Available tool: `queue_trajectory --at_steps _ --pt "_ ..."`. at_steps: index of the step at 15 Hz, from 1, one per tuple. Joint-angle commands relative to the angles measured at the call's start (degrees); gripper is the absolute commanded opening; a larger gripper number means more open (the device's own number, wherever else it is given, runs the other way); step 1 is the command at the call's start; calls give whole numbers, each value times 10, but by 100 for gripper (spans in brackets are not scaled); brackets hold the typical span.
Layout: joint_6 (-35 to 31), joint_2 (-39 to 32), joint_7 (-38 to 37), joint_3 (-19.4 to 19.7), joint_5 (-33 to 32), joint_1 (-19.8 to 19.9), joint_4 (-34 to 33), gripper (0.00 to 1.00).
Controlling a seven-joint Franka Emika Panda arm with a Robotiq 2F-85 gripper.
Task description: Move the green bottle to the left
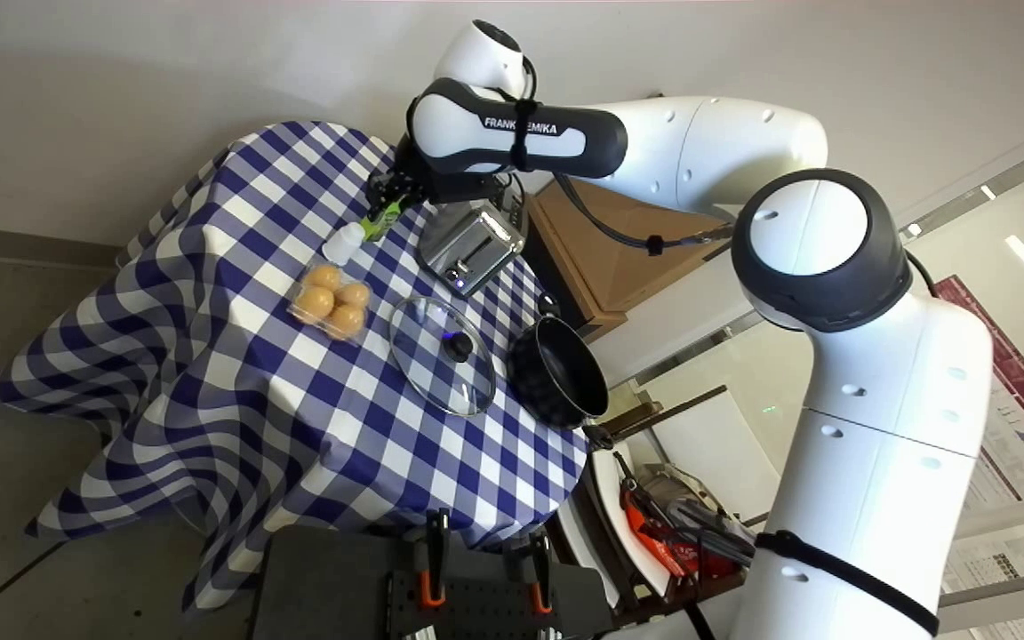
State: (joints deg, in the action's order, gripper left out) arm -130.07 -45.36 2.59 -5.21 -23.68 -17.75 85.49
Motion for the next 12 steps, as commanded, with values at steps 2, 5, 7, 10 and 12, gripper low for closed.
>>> queue_trajectory --at_steps 2,5,7,10,12 --pt "39 -27 39 -7 30 4 -52 21" --pt "56 -36 59 -11 49 8 -70 21" --pt "66 -41 70 -14 59 10 -80 21" --pt "72 -51 74 -10 59 7 -91 21" --pt "73 -57 74 -8 57 5 -95 21"
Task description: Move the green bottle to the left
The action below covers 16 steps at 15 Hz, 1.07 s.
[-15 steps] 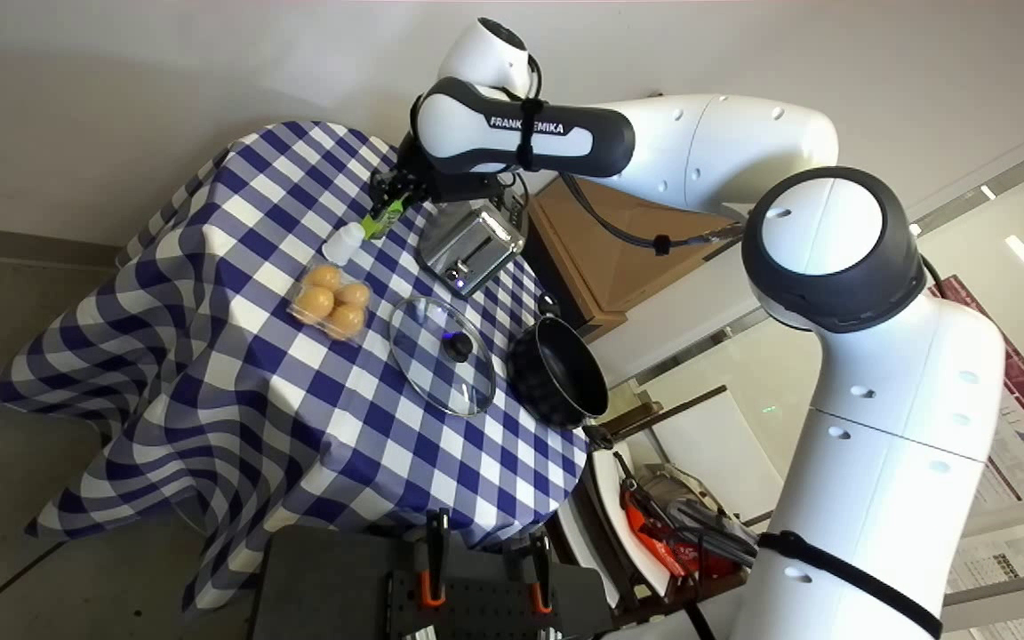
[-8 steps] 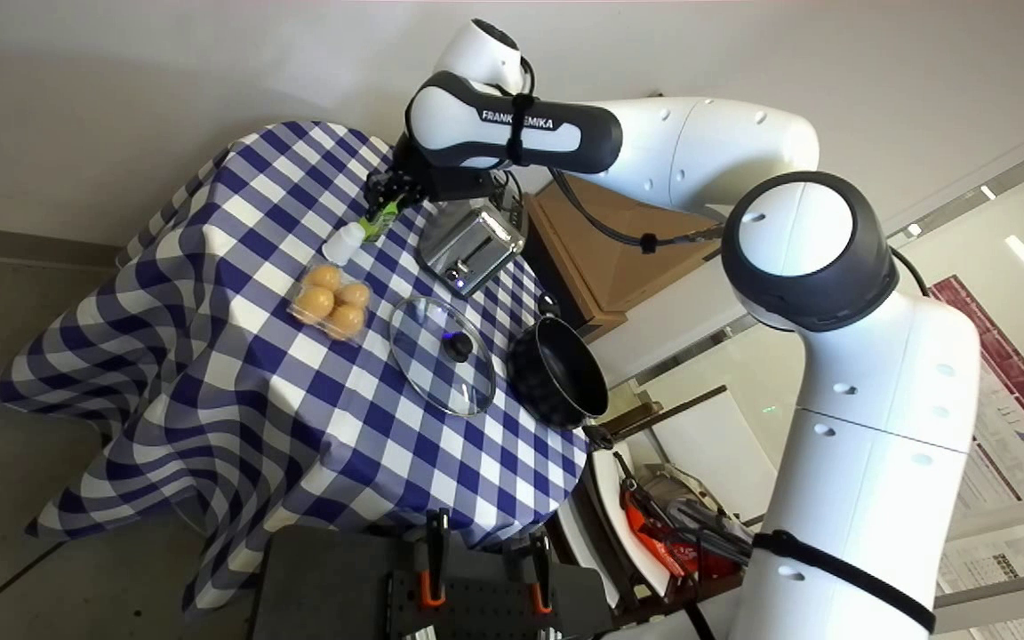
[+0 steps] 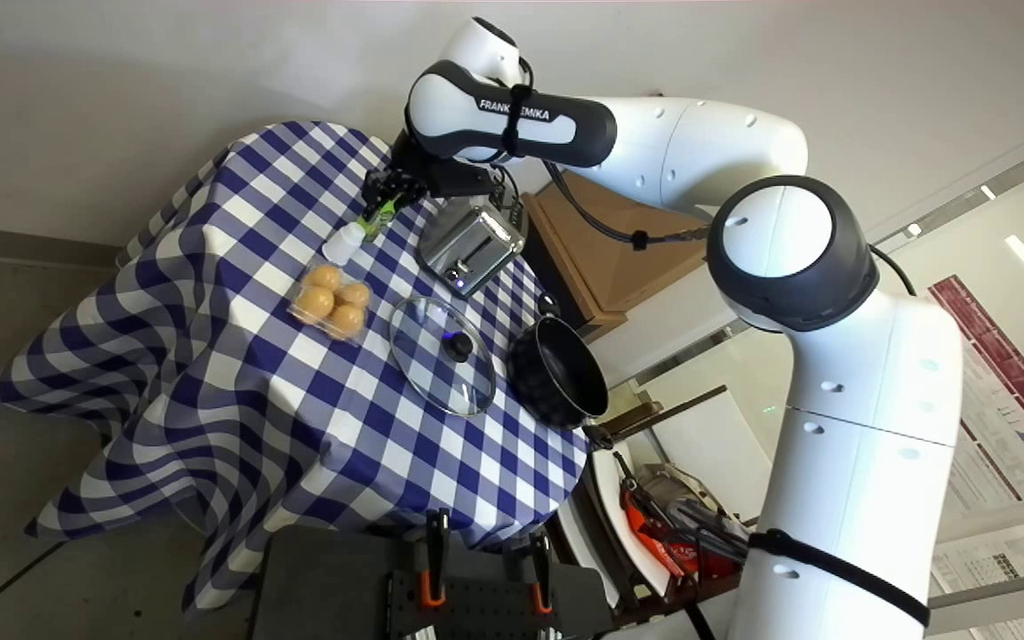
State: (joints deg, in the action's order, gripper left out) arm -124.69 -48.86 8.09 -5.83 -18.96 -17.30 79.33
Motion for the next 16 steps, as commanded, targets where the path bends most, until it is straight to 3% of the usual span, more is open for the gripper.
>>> queue_trajectory --at_steps 1,8,9,10,14,16 --pt "17 -26 17 -1 7 -1 -35 21" --pt "14 -31 15 2 2 -5 -34 21" --pt "13 -29 15 3 0 -5 -32 71" --pt "16 -28 16 2 2 -4 -32 72" --pt "17 -20 17 1 5 -1 -31 99" --pt "17 -11 18 0 6 2 -28 100"
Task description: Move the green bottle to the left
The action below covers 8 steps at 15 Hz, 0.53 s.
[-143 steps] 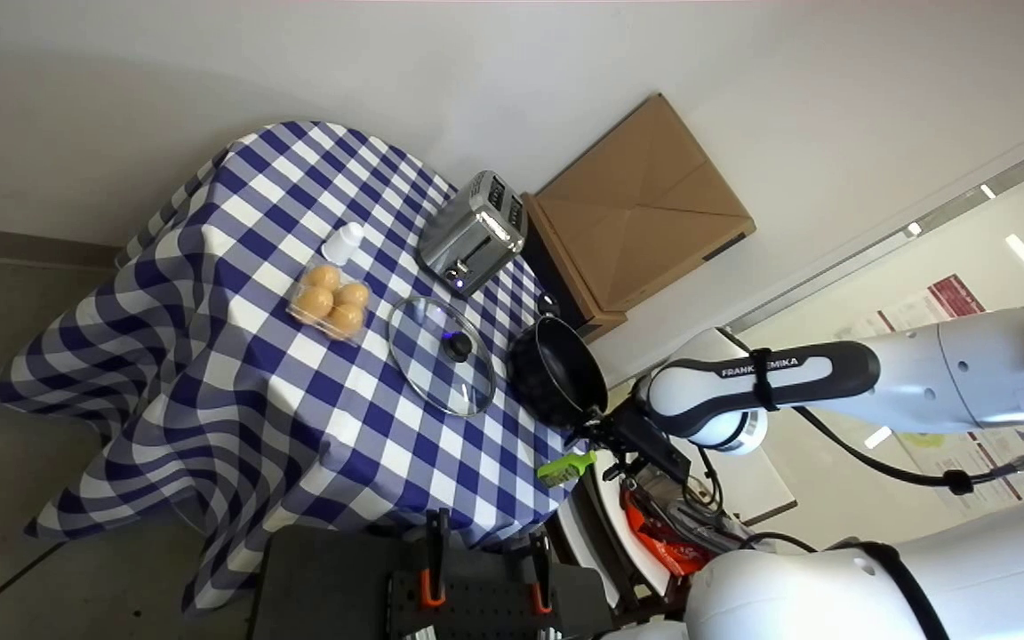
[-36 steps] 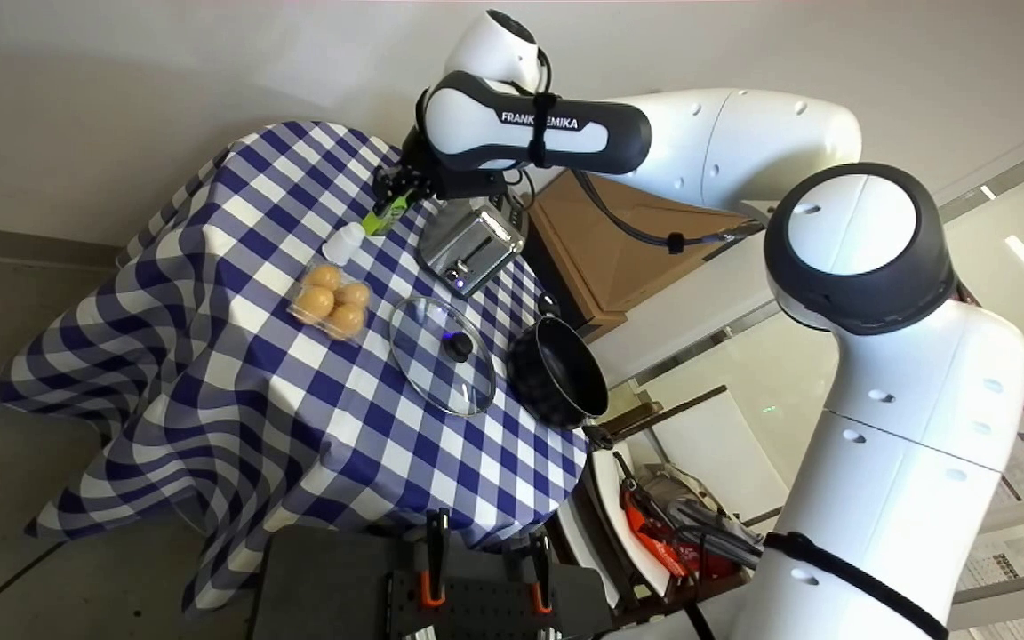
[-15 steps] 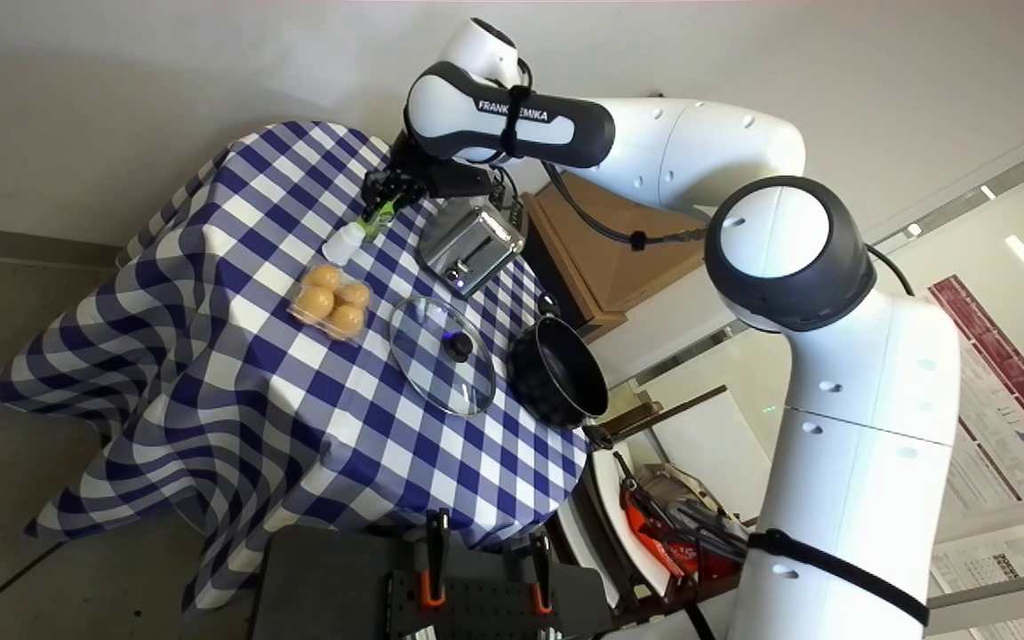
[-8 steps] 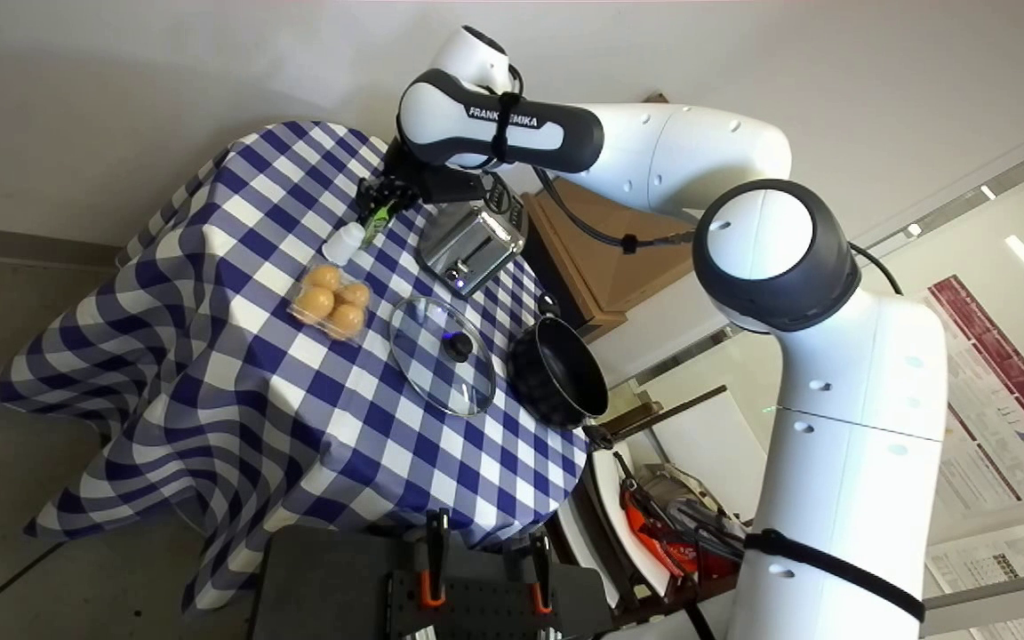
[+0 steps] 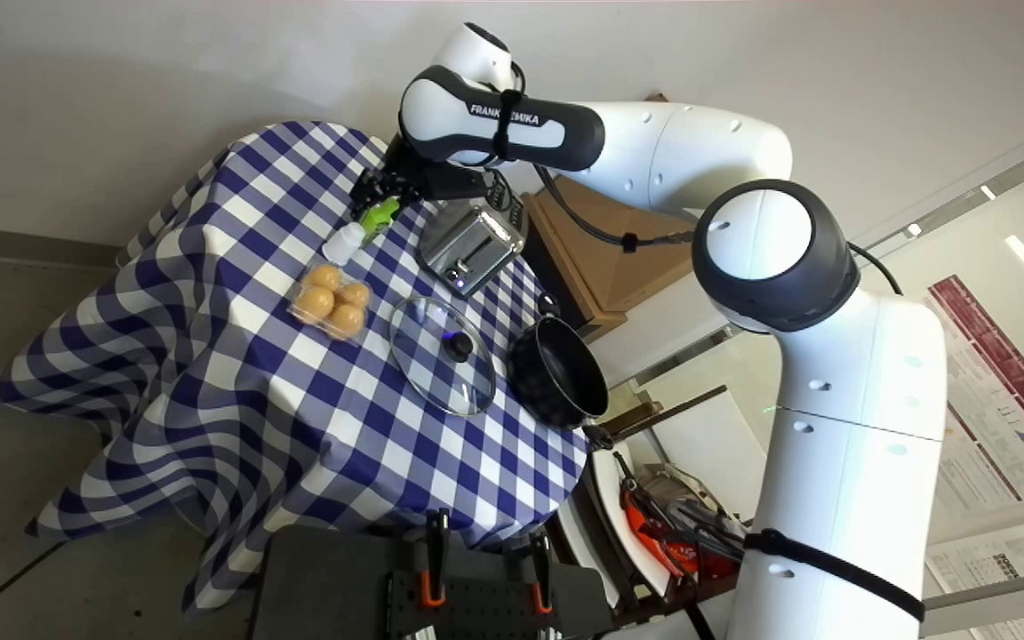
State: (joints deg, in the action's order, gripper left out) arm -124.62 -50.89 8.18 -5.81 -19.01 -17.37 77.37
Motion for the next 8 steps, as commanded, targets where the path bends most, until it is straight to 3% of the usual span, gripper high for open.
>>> queue_trajectory --at_steps 1,8 --pt "14 18 17 0 6 4 -3 100" --pt "64 140 -25 7 47 42 66 100"
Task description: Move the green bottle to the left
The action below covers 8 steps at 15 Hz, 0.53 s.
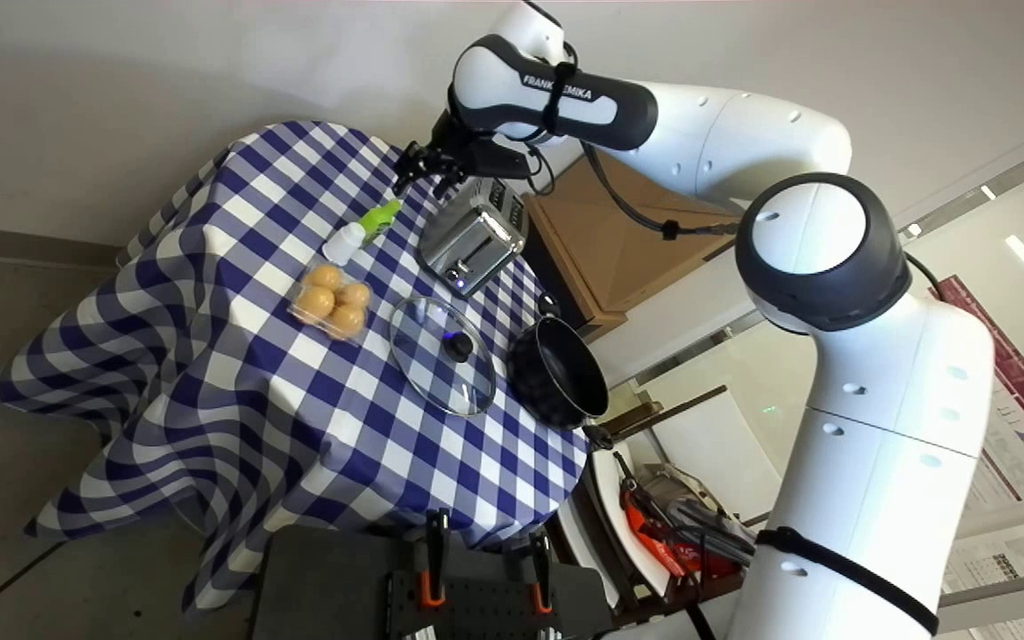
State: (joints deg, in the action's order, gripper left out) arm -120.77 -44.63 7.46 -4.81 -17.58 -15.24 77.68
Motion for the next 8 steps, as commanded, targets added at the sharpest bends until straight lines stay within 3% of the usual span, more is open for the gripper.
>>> queue_trajectory --at_steps 1,4,8 --pt "17 106 -27 -4 43 29 90 100" --pt "-32 187 -78 7 54 45 174 100" --pt "-96 268 -157 39 19 55 284 100"
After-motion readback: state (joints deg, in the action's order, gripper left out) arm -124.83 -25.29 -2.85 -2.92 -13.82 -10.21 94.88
